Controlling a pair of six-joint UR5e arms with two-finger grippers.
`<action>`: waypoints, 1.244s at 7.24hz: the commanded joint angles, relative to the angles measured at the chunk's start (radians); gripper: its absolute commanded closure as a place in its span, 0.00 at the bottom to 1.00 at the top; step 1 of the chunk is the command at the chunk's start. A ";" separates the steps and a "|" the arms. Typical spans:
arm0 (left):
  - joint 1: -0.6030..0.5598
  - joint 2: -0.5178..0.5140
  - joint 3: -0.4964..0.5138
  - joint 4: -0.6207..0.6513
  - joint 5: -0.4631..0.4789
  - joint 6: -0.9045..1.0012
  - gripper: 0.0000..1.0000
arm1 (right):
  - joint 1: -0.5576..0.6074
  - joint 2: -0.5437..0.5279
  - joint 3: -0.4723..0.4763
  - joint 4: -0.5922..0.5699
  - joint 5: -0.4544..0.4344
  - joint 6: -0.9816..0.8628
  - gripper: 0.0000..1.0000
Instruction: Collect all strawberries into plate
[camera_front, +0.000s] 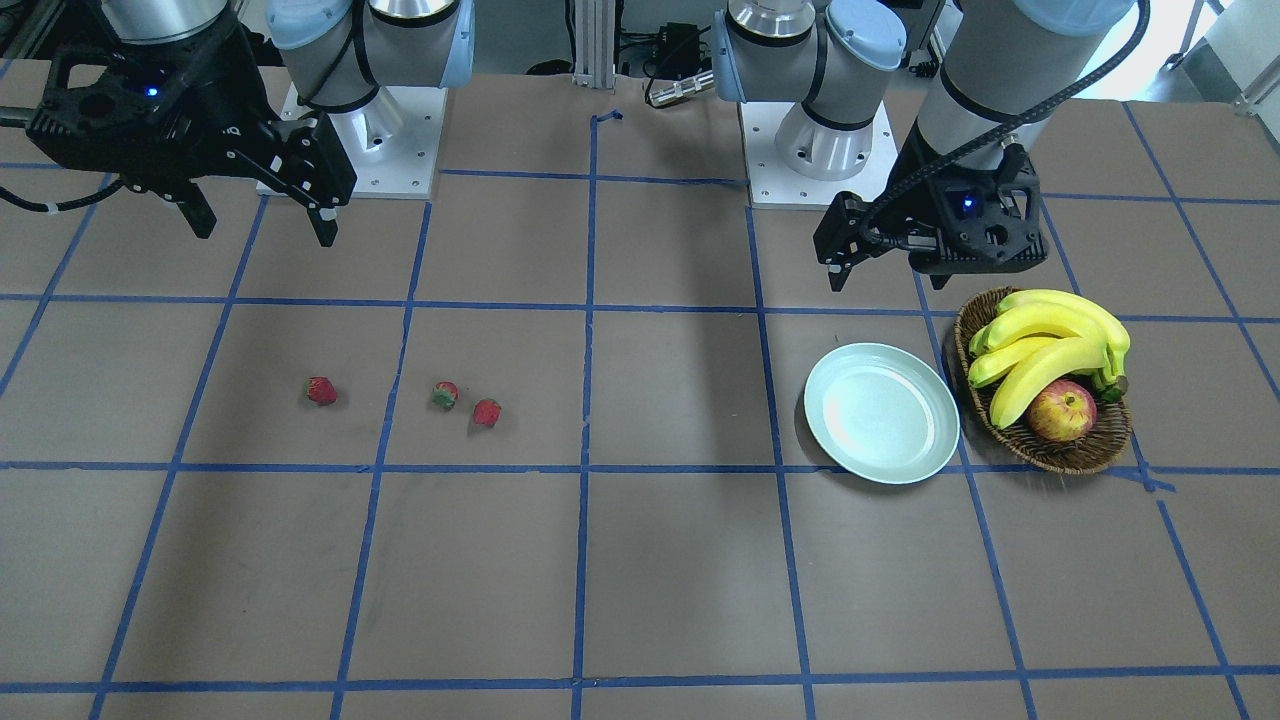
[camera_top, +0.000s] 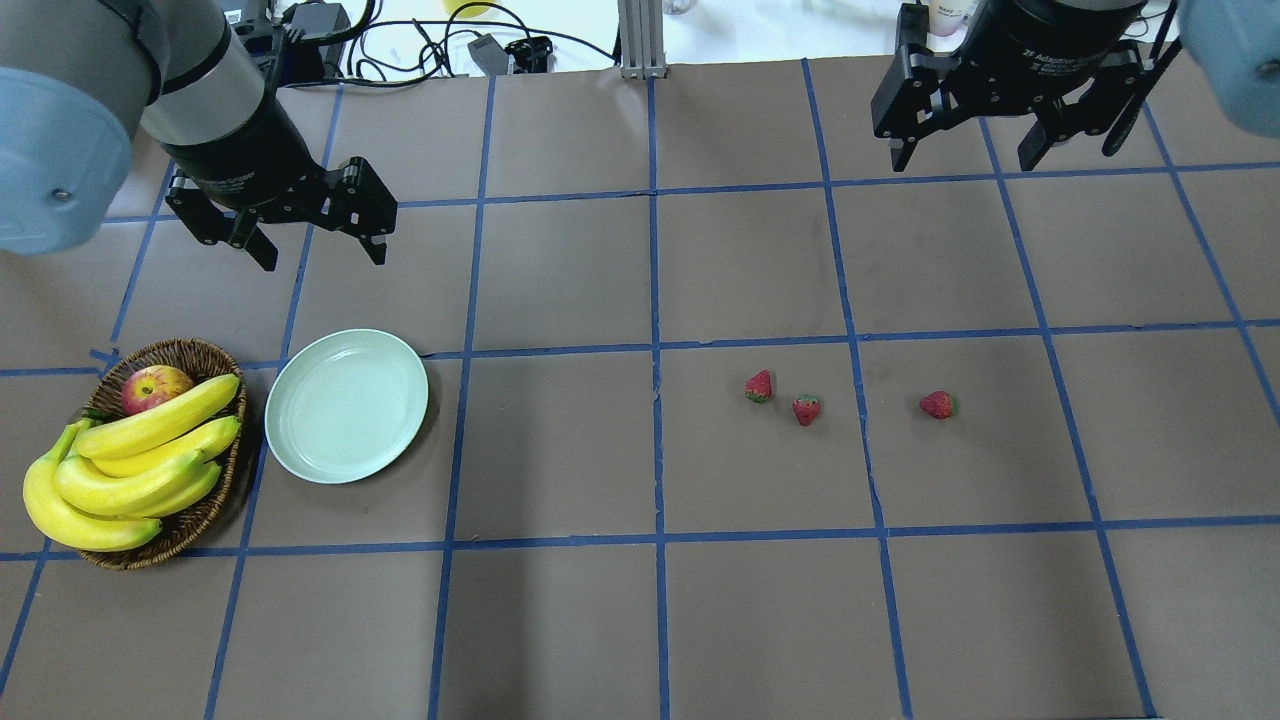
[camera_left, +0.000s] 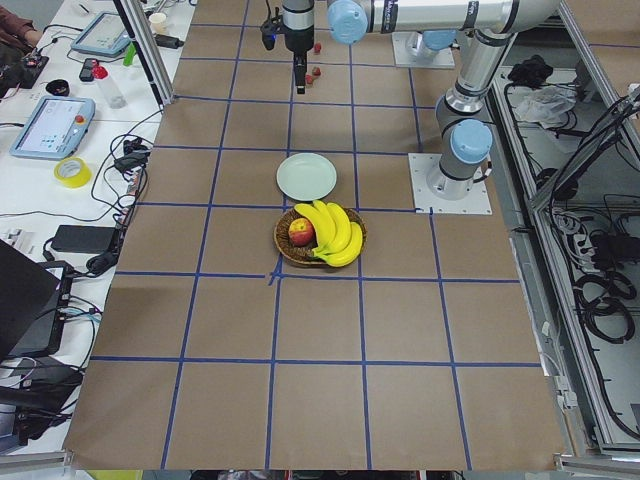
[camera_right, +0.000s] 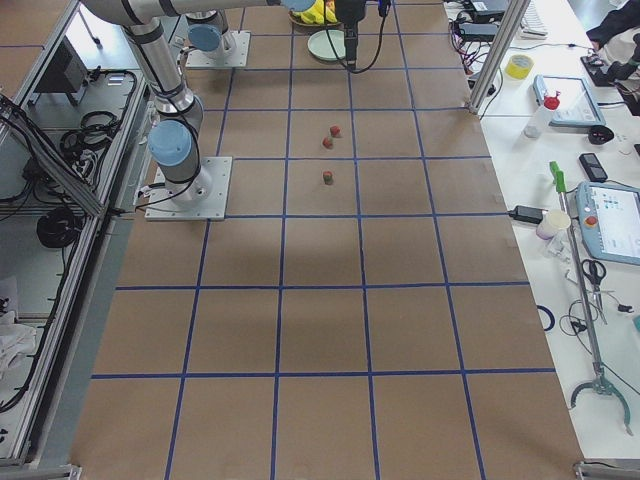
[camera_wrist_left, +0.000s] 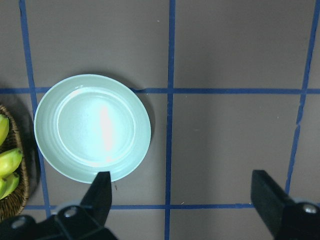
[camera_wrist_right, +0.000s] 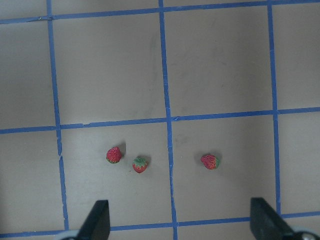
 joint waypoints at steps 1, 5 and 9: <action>0.023 0.020 -0.001 -0.039 0.009 0.001 0.00 | 0.000 0.000 0.000 0.000 0.000 0.000 0.00; 0.025 0.020 -0.009 -0.041 0.006 -0.002 0.00 | 0.000 0.000 0.000 0.000 0.001 0.000 0.00; 0.023 0.011 -0.013 -0.044 0.008 -0.002 0.00 | 0.000 -0.002 0.000 0.002 0.000 -0.002 0.00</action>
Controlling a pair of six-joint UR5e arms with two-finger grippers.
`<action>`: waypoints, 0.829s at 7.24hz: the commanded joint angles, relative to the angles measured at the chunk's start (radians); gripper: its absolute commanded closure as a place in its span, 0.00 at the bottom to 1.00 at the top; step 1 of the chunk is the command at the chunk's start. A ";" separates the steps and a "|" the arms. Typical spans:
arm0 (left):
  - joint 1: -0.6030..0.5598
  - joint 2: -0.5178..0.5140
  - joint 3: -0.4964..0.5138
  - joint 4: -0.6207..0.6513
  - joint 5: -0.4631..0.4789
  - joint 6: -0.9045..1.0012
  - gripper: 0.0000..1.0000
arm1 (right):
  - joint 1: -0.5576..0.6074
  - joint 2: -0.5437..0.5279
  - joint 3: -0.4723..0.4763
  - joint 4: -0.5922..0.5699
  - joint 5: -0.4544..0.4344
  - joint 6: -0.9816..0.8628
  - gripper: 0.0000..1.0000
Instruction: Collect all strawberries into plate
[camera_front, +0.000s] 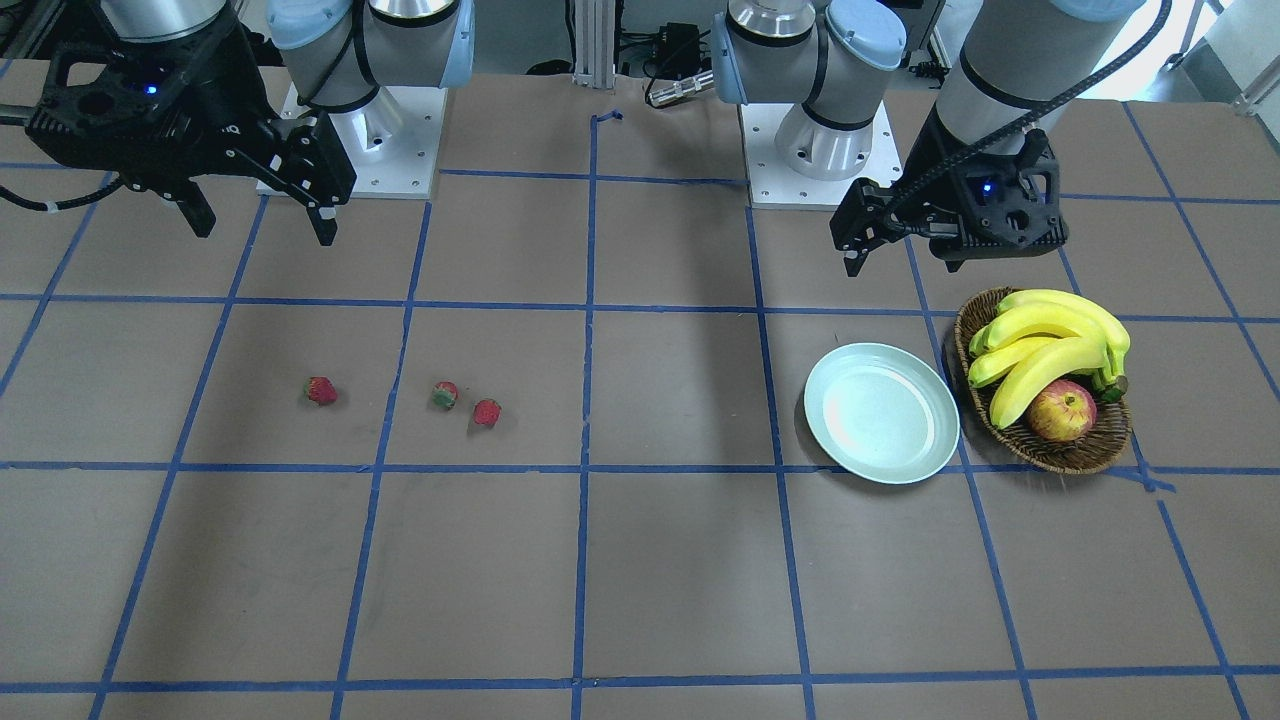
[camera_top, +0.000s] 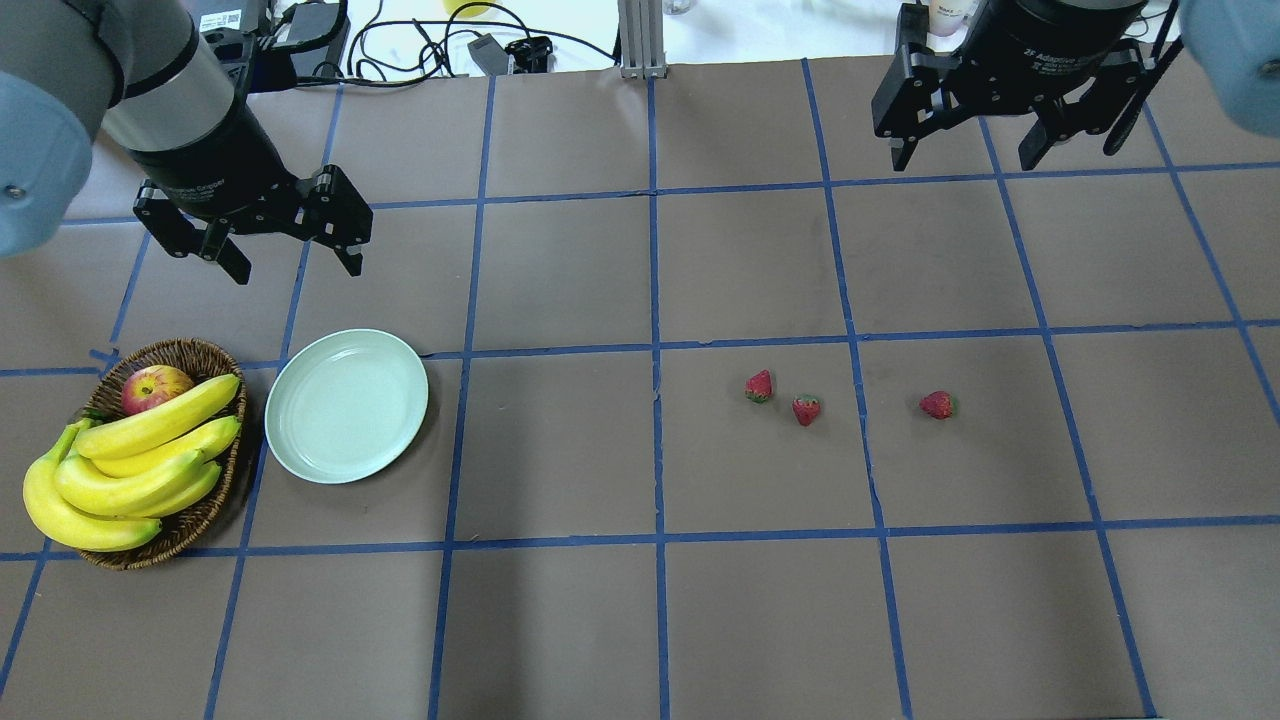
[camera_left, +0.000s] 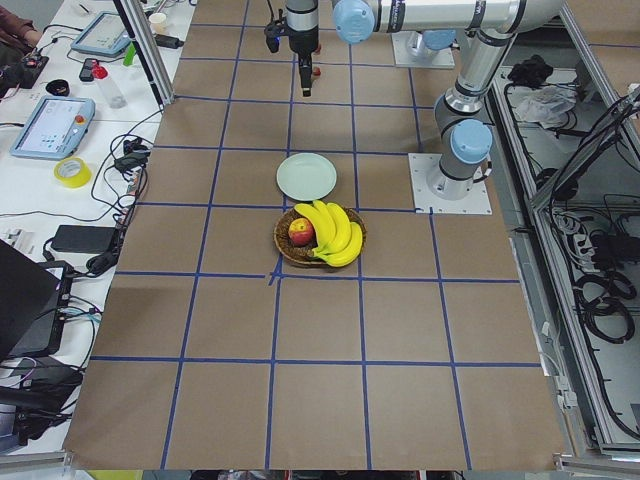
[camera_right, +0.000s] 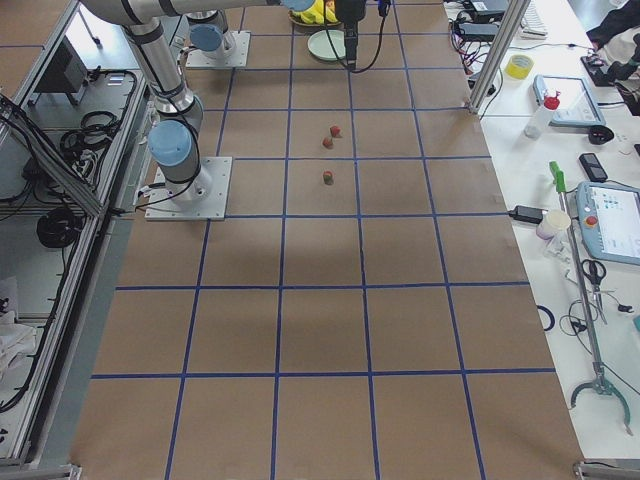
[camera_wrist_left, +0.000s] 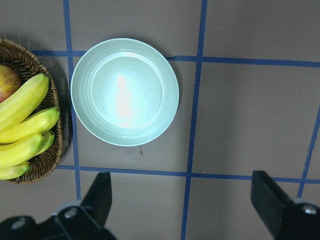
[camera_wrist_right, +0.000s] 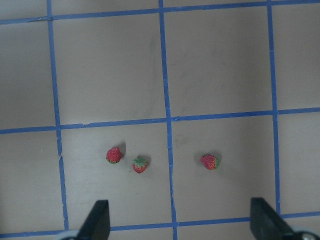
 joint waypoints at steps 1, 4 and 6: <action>0.001 -0.003 -0.004 -0.003 -0.004 -0.001 0.00 | 0.000 -0.002 0.000 0.001 -0.002 -0.001 0.00; 0.001 -0.005 -0.009 -0.003 -0.006 -0.004 0.00 | -0.002 -0.003 0.002 0.001 -0.002 -0.001 0.00; 0.001 -0.008 -0.010 -0.006 -0.004 -0.004 0.00 | -0.002 -0.003 0.002 0.001 -0.002 -0.001 0.00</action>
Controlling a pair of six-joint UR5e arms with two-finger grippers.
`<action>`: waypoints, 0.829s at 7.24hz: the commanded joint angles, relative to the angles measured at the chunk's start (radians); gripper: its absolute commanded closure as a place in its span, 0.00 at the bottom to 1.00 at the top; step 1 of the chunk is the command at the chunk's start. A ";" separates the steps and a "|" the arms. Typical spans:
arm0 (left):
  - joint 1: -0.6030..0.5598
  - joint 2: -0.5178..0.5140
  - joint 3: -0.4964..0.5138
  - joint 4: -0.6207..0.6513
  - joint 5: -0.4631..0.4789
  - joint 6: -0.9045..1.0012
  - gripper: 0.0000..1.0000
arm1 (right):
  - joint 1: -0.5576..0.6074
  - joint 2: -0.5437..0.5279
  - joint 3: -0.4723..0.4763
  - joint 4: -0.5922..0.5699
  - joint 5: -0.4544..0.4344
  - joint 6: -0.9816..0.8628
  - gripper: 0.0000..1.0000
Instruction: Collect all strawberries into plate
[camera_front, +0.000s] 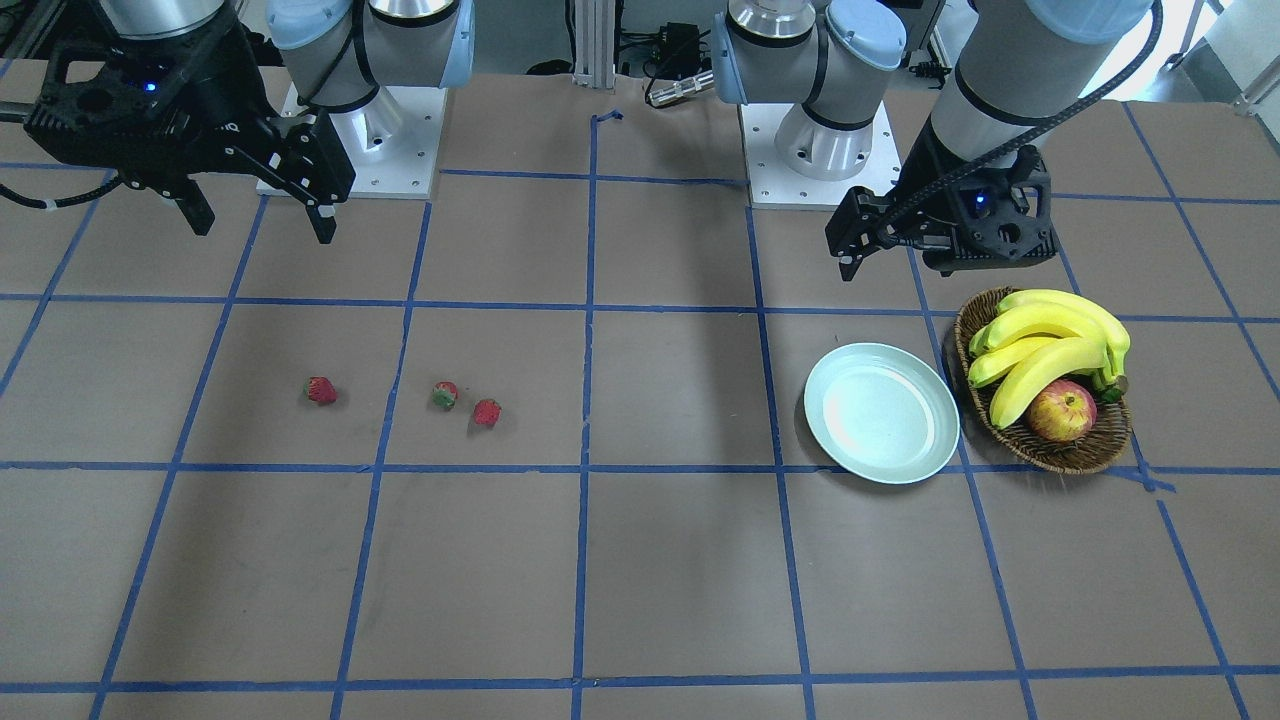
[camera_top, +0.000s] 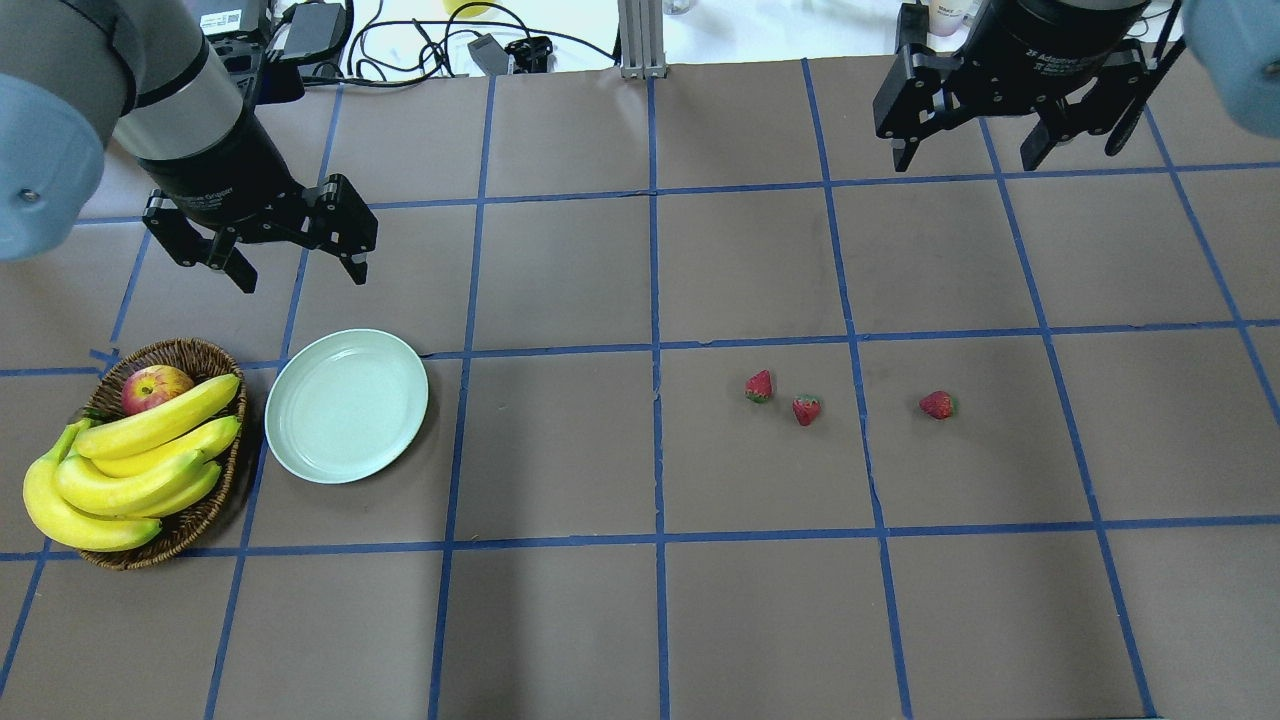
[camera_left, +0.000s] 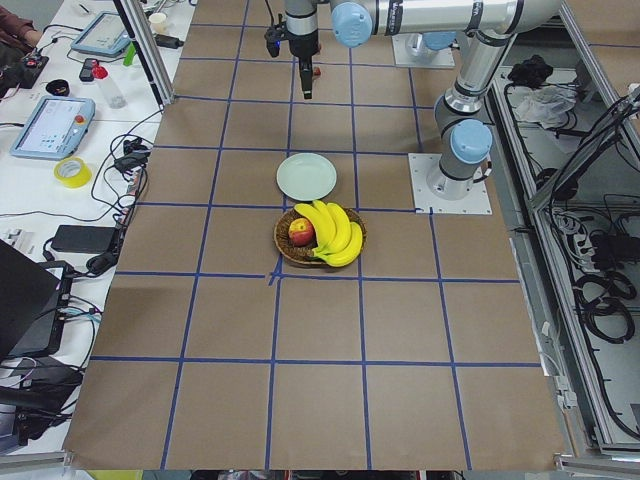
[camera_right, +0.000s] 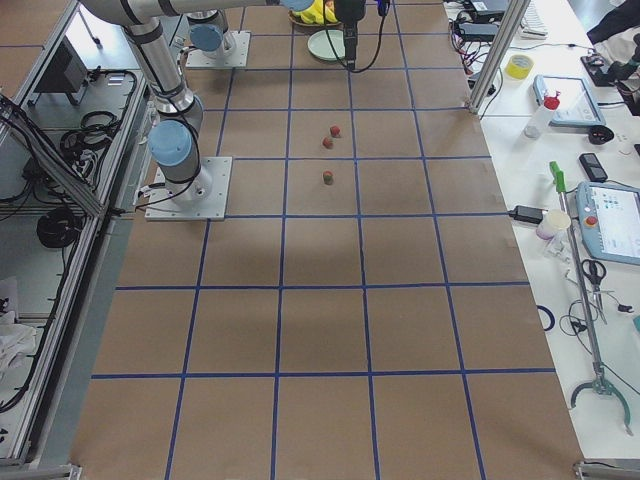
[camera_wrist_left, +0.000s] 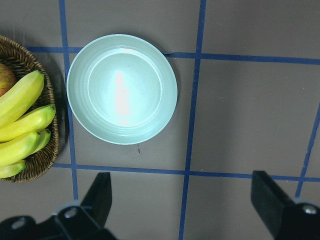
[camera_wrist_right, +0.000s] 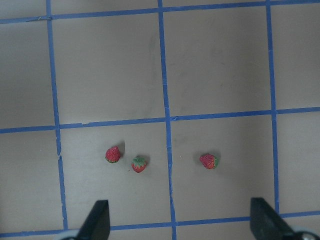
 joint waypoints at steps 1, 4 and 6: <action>0.000 -0.002 -0.002 -0.001 -0.003 0.000 0.00 | 0.001 0.000 0.000 0.000 0.001 0.000 0.00; 0.000 -0.005 -0.004 0.000 -0.003 0.000 0.00 | 0.001 0.003 -0.001 0.012 -0.004 0.000 0.00; 0.001 -0.005 -0.012 0.000 0.006 0.001 0.00 | -0.009 0.015 -0.014 0.035 -0.004 -0.002 0.00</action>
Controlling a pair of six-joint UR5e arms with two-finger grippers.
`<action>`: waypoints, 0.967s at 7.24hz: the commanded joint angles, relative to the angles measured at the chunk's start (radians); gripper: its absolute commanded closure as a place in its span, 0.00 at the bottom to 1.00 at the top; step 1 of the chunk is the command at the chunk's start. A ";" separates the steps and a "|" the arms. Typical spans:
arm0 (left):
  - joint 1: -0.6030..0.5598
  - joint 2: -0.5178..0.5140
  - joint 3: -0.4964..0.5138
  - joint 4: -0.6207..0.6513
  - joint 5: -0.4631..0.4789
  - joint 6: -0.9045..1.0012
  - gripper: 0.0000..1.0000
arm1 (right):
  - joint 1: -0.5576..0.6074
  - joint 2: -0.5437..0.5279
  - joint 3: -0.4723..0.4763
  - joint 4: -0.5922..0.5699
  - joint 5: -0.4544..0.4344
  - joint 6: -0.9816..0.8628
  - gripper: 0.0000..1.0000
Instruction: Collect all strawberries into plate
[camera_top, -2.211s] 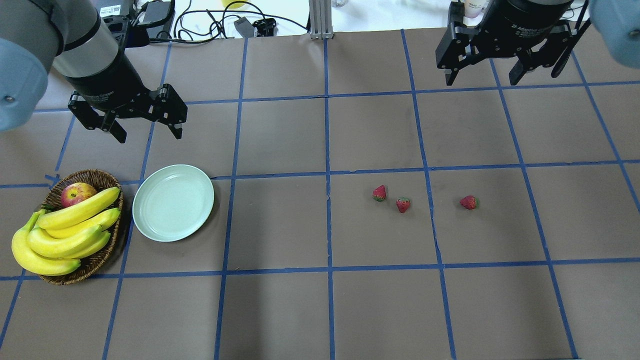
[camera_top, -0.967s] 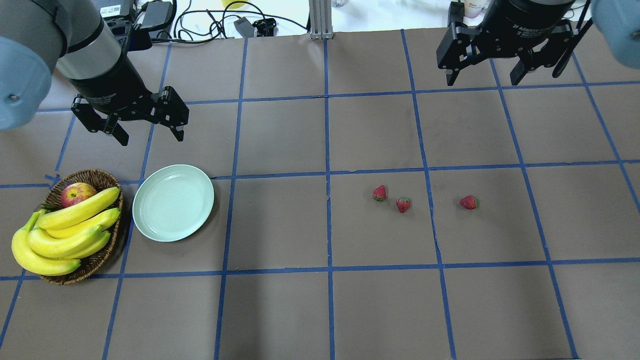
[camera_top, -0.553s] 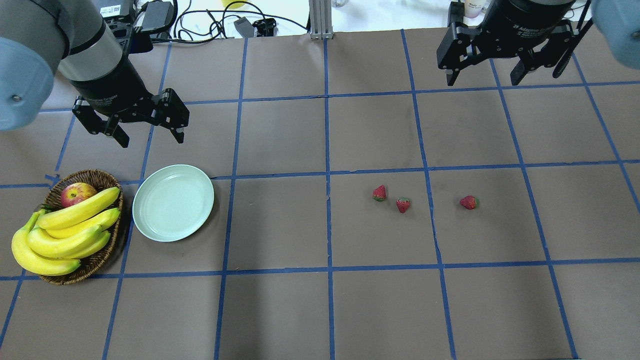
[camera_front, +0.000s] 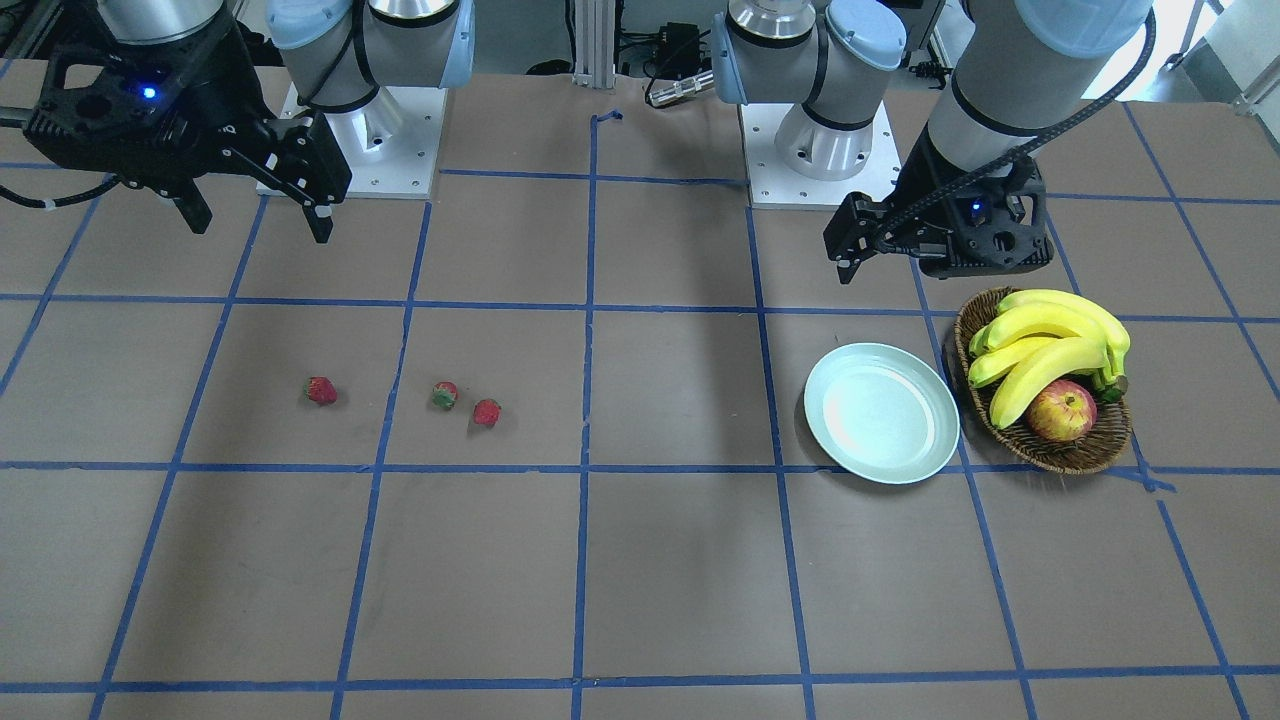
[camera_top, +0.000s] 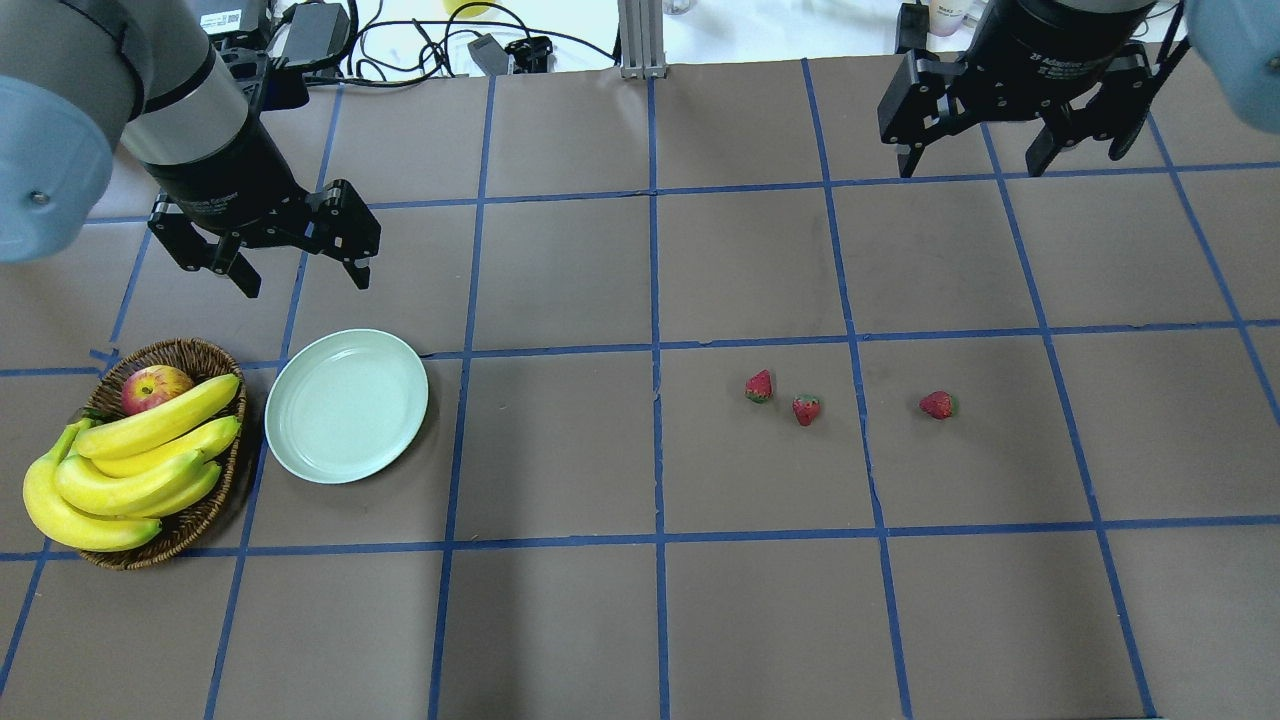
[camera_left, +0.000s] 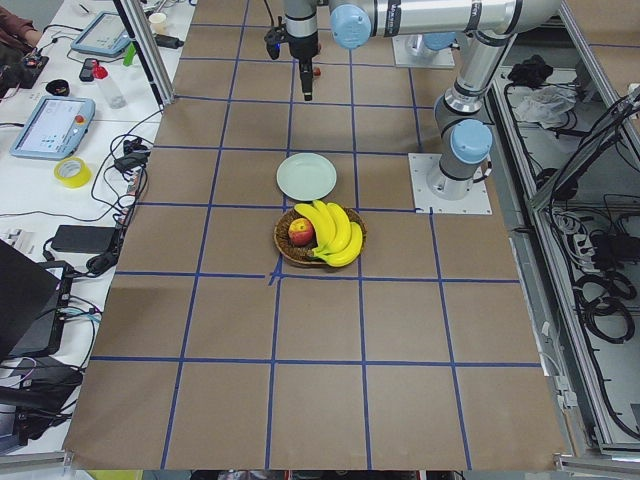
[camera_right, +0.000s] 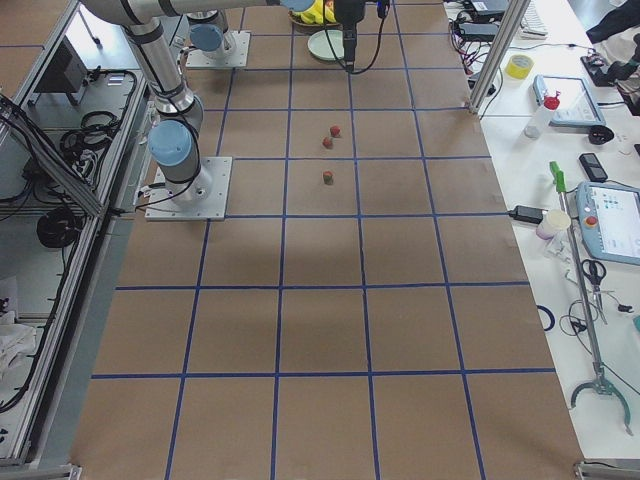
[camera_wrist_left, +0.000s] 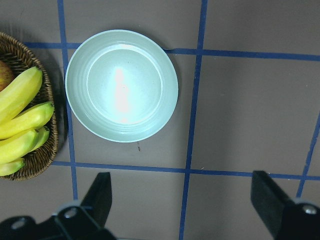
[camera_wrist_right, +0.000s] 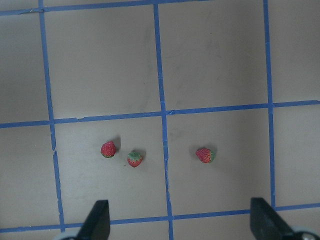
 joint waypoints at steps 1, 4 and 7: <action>0.000 0.000 -0.006 0.000 0.007 0.001 0.00 | 0.007 0.059 -0.015 0.008 -0.009 0.006 0.00; 0.000 -0.001 -0.011 0.000 0.010 0.001 0.00 | 0.105 0.217 0.000 -0.049 0.050 0.127 0.00; 0.000 -0.003 -0.018 0.002 0.006 0.003 0.00 | 0.176 0.305 0.177 -0.263 0.066 0.178 0.00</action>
